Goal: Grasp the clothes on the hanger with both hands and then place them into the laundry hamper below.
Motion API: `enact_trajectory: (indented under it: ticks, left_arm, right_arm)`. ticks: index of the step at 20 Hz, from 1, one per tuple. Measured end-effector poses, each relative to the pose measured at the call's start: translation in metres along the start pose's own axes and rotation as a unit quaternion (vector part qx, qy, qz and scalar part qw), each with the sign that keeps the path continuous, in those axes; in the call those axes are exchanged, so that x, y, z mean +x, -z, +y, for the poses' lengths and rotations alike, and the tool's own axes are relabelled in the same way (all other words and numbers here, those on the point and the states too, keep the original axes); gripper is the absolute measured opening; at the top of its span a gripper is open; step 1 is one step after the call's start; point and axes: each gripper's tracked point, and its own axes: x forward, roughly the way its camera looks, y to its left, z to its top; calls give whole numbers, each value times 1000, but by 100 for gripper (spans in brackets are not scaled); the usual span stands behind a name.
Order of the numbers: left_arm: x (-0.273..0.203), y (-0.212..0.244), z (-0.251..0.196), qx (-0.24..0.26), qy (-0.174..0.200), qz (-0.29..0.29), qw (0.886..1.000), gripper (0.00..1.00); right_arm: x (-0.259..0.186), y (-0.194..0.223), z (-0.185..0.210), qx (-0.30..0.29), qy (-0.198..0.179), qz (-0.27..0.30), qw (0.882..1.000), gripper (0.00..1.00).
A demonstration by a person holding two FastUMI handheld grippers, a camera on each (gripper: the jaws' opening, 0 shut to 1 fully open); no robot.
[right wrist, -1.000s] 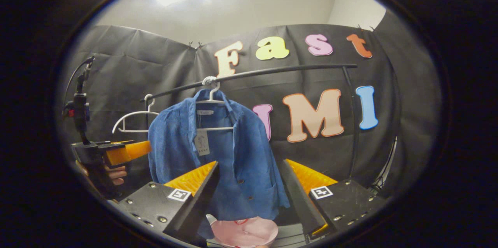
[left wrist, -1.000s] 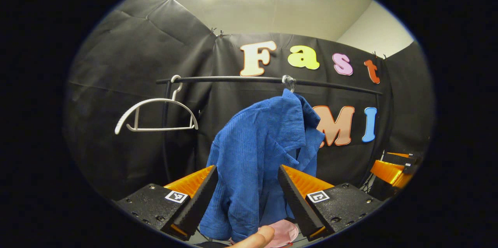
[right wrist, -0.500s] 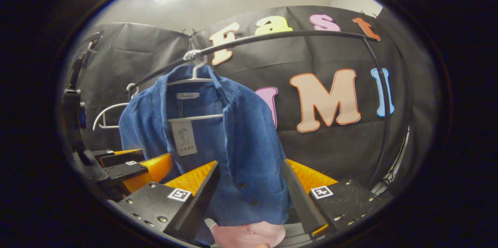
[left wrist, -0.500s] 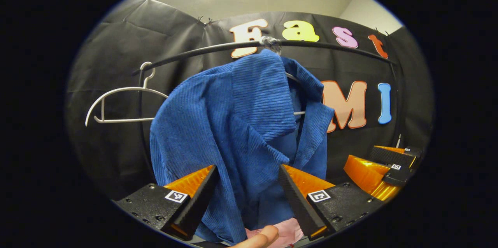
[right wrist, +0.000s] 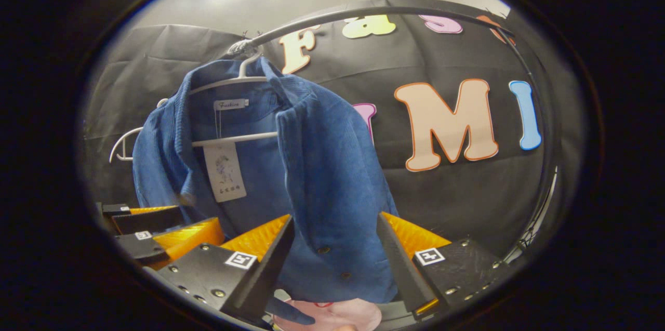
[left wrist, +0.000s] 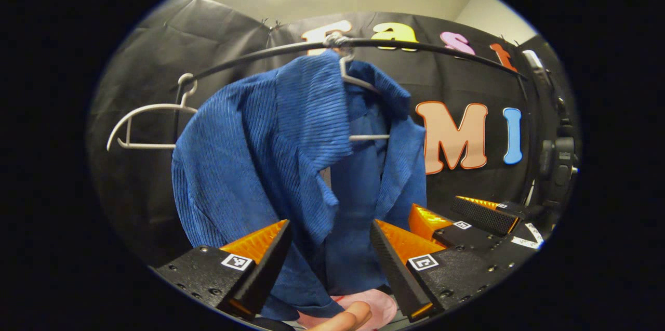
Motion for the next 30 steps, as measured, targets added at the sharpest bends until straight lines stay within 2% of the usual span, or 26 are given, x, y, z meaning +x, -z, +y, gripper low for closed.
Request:
enact_trajectory:
  ticks: [1,3,4,5,6,7,9,10,11,12,13,15,16,17,18,19,20,21,23,25,26,27,28,30]
  left_arm:
    - [2,-1,0,9,1,-5,1000,91]
    - [6,1,8,-5,-6,2,1000,93]
    - [9,2,14,-13,-14,8,1000,97]
    - [14,1,26,-14,-31,1,999,99]
    - [18,-2,40,-4,-51,-7,999,97]
    - [24,-4,51,4,-63,-21,998,99]
    - [37,2,65,-7,-64,-19,998,99]
    - [45,2,69,-15,-66,-22,997,99]
    - [53,-2,73,-20,-65,-32,997,96]
    - [58,-10,73,-39,-51,-53,996,97]
    - [63,-21,74,-60,-36,-88,994,83]
    - [74,-18,88,-83,-28,-93,992,56]
    - [77,-19,91,-96,-19,-93,991,42]
    - [79,-20,94,-100,-8,-93,991,32]
    - [79,-19,95,-97,10,-83,992,23]
    - [77,-15,95,-93,30,-69,993,13]
    - [75,-15,94,-83,52,-61,993,3]
    - [75,-14,93,-80,70,-51,993,4]
    - [67,-7,91,-85,100,-25,991,2]
    - [54,2,75,-79,145,8,986,2]
    - [45,4,68,-78,170,19,982,2]
    - [36,5,63,-74,191,22,978,3]
    - [27,4,59,-65,205,22,976,3]
    - [18,-1,67,-52,204,11,978,2]
  right_arm:
    - [0,1,4,7,-8,1,1000,94]
    - [1,1,12,15,-25,5,1000,92]
    - [2,0,13,15,-30,2,999,96]
    - [5,-1,16,14,-34,1,999,92]
    - [6,-1,20,12,-43,-2,999,92]
    - [9,-4,24,15,-48,-7,999,95]
    - [16,-4,35,19,-64,-11,998,96]
    - [18,-4,37,13,-67,-13,998,92]
    - [23,-6,33,3,-59,-18,998,92]
    - [27,-10,24,-7,-39,-26,999,96]
    - [30,-13,21,-12,-26,-35,999,92]
    - [37,-14,27,-19,-28,-42,999,92]
    - [38,-13,27,-22,-30,-41,998,96]
    - [33,-11,30,-24,-36,-39,998,92]
    - [30,-8,34,-26,-44,-39,998,96]
    - [25,-6,36,-32,-48,-44,997,93]
    - [30,-12,35,-37,-40,-56,997,96]
    - [35,-19,30,-32,-21,-70,997,94]
    - [46,-25,30,-18,-8,-80,997,92]
    - [58,-20,26,-2,0,-57,998,92]
    - [58,-19,18,2,13,-51,999,96]
    - [60,-21,9,6,32,-49,998,92]
    - [60,-24,5,9,41,-50,998,92]
    - [69,-30,-9,26,65,-49,996,96]
